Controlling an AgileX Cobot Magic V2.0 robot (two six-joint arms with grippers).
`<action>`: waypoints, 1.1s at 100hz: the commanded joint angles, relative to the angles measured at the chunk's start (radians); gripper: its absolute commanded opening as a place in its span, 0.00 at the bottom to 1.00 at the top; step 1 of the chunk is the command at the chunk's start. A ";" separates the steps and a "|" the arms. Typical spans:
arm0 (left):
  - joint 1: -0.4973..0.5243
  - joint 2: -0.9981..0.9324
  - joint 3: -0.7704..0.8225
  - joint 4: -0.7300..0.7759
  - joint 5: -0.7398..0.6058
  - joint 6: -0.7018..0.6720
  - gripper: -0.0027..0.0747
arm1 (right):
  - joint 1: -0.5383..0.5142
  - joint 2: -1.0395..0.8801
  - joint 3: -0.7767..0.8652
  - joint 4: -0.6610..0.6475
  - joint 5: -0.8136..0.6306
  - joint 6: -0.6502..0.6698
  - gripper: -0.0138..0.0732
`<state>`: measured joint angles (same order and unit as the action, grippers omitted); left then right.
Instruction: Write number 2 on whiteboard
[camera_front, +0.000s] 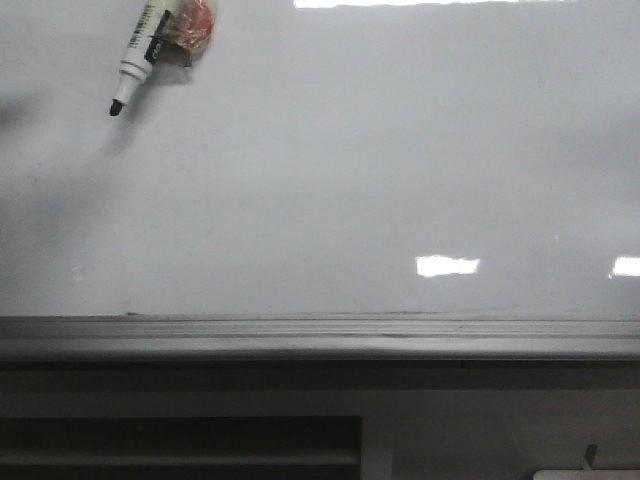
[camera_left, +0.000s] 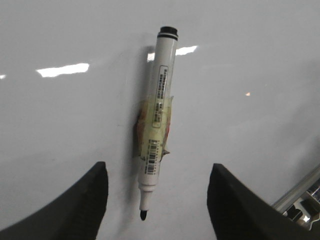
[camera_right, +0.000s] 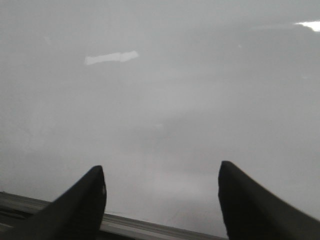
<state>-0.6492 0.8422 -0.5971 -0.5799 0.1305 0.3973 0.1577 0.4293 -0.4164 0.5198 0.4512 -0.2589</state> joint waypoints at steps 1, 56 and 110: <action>-0.016 0.064 -0.069 0.021 -0.083 0.002 0.56 | 0.001 0.013 -0.035 0.020 -0.071 -0.011 0.66; -0.016 0.249 -0.121 0.057 -0.208 0.002 0.53 | 0.001 0.013 -0.035 0.020 -0.071 -0.011 0.66; -0.016 0.243 -0.121 0.094 -0.162 0.002 0.01 | 0.001 0.013 -0.035 0.020 -0.067 -0.011 0.66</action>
<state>-0.6668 1.1072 -0.6901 -0.4972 0.0143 0.3973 0.1577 0.4293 -0.4164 0.5221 0.4512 -0.2628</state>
